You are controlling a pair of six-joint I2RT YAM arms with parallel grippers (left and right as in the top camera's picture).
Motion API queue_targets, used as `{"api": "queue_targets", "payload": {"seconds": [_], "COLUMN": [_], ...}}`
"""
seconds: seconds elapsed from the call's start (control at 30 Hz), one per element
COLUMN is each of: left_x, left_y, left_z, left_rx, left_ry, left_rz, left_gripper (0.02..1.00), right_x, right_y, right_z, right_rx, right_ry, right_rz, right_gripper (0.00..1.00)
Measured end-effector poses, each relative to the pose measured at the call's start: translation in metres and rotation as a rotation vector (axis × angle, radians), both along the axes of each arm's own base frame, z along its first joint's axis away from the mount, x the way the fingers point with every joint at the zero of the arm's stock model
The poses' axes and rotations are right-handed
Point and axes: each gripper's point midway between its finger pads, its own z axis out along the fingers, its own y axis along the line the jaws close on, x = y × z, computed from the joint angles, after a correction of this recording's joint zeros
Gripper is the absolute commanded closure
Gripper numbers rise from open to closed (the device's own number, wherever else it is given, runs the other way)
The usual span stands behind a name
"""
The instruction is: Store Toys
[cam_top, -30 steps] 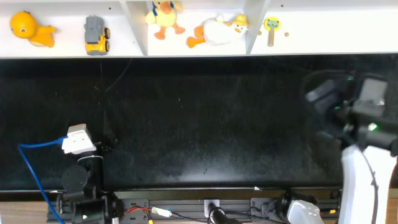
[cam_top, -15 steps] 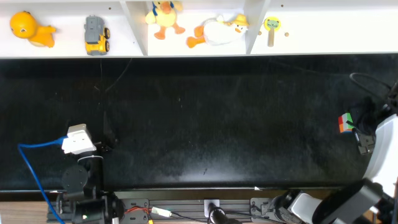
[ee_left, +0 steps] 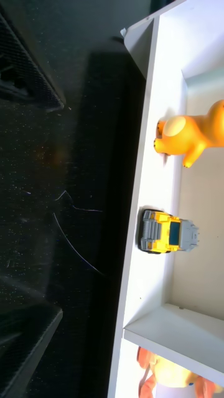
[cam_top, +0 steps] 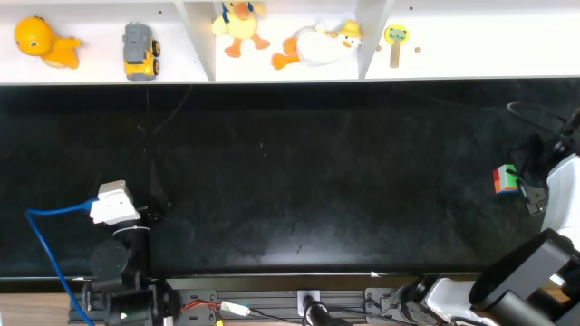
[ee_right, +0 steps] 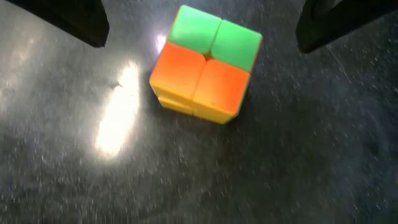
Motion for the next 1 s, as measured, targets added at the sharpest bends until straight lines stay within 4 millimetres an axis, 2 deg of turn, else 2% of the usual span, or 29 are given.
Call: {"api": "queue_targets", "payload": {"seconds": [0.13, 0.37, 0.77, 0.9, 1.0], "left_x": [0.0, 0.0, 0.0, 0.0, 0.0], "left_y": [0.0, 0.0, 0.0, 0.0, 0.0], "left_z": [0.0, 0.0, 0.0, 0.0, 0.0], "left_rx": [0.0, 0.0, 0.0, 0.0, 0.0], "left_ry": [0.0, 0.0, 0.0, 0.0, 0.0], "left_rz": [0.0, 0.0, 0.0, 0.0, 0.0], "left_gripper": [0.02, 0.02, 0.02, 0.02, 0.02], "right_x": [0.002, 0.003, 0.005, 0.007, 0.009], "right_y": [-0.004, -0.006, -0.007, -0.009, -0.008], "right_z": [-0.005, -0.03, -0.061, -0.062, -0.062], "right_rx": [-0.009, 0.021, 0.057, 0.057, 0.053], "right_ry": [0.006, 0.055, 0.104, 0.097, 0.094], "right_rz": [-0.003, -0.005, -0.006, -0.008, -0.004], "right_gripper": [0.005, 0.003, 0.005, 0.005, 0.062]}}
